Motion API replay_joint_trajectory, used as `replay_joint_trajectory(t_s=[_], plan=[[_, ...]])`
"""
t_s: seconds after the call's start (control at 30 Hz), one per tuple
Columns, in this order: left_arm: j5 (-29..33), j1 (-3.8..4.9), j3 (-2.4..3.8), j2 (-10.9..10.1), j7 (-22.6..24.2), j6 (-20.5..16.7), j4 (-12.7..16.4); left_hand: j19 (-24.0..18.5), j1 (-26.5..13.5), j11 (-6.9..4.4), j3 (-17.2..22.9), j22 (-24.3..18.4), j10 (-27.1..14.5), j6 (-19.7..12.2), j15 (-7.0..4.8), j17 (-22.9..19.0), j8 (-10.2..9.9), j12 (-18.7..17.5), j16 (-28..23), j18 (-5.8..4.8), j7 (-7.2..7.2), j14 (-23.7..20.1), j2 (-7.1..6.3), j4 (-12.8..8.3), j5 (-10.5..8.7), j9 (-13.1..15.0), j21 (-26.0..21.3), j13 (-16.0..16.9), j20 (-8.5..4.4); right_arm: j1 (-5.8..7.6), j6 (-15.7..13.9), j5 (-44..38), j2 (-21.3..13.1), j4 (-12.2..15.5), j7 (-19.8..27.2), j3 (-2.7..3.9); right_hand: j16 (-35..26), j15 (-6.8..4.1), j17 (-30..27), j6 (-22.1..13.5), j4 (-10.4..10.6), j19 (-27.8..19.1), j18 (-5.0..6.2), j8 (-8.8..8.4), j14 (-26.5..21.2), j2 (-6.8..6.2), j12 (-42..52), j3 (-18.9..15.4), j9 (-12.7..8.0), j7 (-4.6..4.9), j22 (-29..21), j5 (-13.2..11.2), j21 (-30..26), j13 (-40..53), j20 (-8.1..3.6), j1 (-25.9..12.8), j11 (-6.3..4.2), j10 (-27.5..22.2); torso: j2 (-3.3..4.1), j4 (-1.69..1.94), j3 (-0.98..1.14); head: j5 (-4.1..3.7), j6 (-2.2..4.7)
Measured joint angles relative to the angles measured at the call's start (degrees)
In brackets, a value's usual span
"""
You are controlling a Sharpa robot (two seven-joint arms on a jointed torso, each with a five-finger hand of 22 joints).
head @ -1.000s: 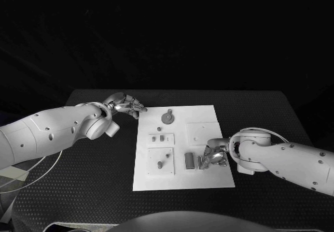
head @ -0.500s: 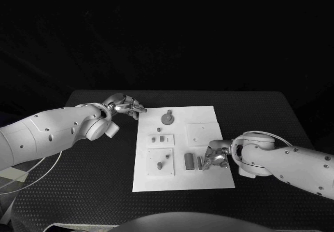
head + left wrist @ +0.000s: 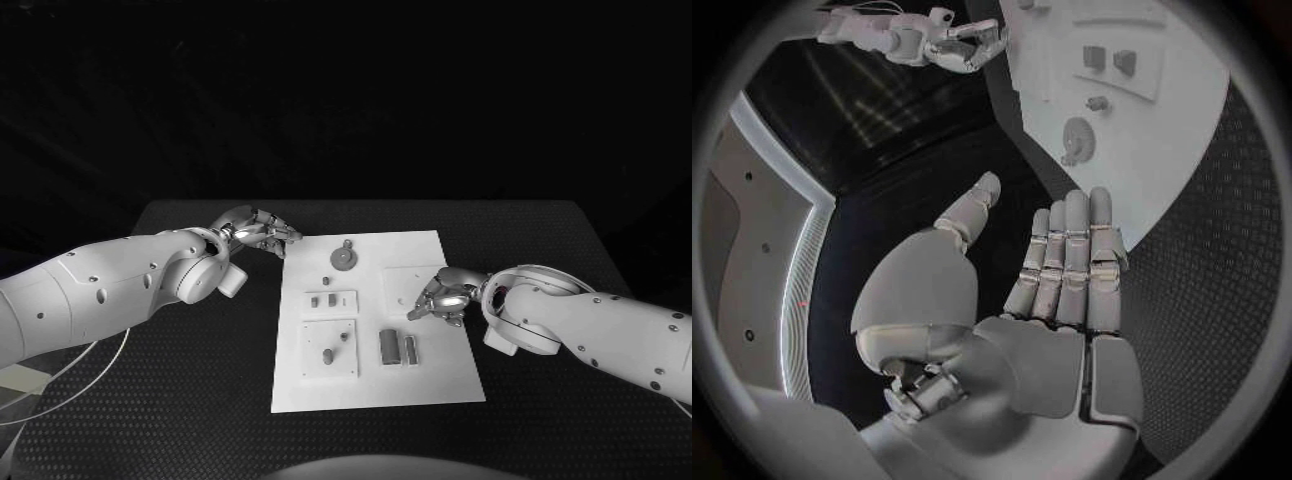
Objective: Assemble the parts on the task board
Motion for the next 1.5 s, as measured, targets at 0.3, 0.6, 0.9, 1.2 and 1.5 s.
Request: replay_joint_trajectory(t_s=[0.3,0.6,0.9,1.2,1.5], plan=[[3.3,0.17,0.01,0.7,0.7,-0.1,-0.4,-8.3,-0.4,1.23,1.1,-3.5,-1.2,-0.7,3.37,-3.7,0.0,-2.2,-8.2,0.01,0.16,-4.5,0.42,-0.5,0.0,-0.1,-0.4,-2.3,2.78,0.28,-2.7,15.5,4.6,-14.8,13.0,2.2,-3.9,1.43,-1.5,-4.1,-2.4,-4.2,0.09,-1.13,-3.7,2.64,-3.3,0.3,0.0,2.07,-0.1,0.0,-2.8,-1.7,1.9,2.6,1.57,-3.9,-0.57,-0.02,-0.04,-0.6,2.86],[4.0,2.68,0.13,1.3,1.7,1.6,-3.1,-17.2,-0.6,2.51,2.9,-9.0,-3.5,-3.3,7.31,-7.5,-1.4,-9.2,-19.1,0.01,0.26,-10.3,0.61,-0.3,0.0,-0.9,-0.4,-8.1,6.97,0.32,-3.4,31.3,10.0,-27.6,21.2,4.94,-28.0,7.5,-13.1,-10.8,-2.3,-22.6,-2.79,-3.23,-18.5,4.15,-23.9,2.2,-0.7,6.92,-6.4,0.4,-17.3,-20.3,7.88,2.3,5.83,-12.2,-2.71,-0.16,-0.14,-1.1,5.78],[6.3,2.56,0.07,5.2,4.6,2.3,-7.3,-21.4,-2.1,1.74,3.1,-13.4,-8.8,-9.0,8.52,-10.2,-4.8,-15.7,-25.9,0.02,-1.11,-17.6,1.18,-0.1,0.0,-2.4,-0.4,-12.6,8.77,-0.49,-1.4,37.5,12.9,-32.4,27.5,6.35,-51.6,17.61,-24.6,-15.9,-2.2,-40.0,-7.2,-5.18,-35.1,4.89,-44.2,0.9,-3.5,6.64,-11.9,0.4,-30.0,-40.0,12.63,1.0,11.37,-21.5,-4.55,-0.42,0.03,-1.31,9.21],[8.2,2.5,0.07,7.4,7.3,2.3,-9.7,-28.5,-9.9,1.35,0.8,-16.6,-13.9,-16.3,9.8,-11.5,-7.5,-20.9,-29.7,0.02,-2.16,-23.4,3.28,5.5,0.0,-3.0,-0.4,-15.6,11.16,-0.92,-1.5,39.4,13.6,-32.5,30.6,8.19,-57.7,18.12,-28.7,-25.6,-1.4,-46.0,-8.98,-4.79,-39.0,5.81,-50.2,-5.3,-6.7,6.58,-13.1,0.4,-34.1,-48.5,14.02,-2.5,11.67,-23.8,-5.43,-0.83,0.67,-0.58,12.59],[8.5,1.48,0.79,6.9,7.3,1.3,-7.2,-50.4,-44.5,-5.09,-15.9,-48.2,-40.8,-38.0,1.28,-24.8,-18.8,-24.7,-44.8,0.03,-8.06,-44.7,5.7,13.0,-2.05,-20.0,-2.8,-20.1,5.63,-1.1,-2.6,40.0,12.3,-29.5,30.5,7.86,-73.2,10.39,-46.4,-50.8,9.6,-62.4,-12.57,-7.67,-64.0,6.96,-53.5,-27.3,-34.5,-0.25,-48.8,-1.6,-43.9,-63.3,5.78,-33.6,4.26,-56.2,-6.14,-0.45,0.43,-1.68,11.88]])
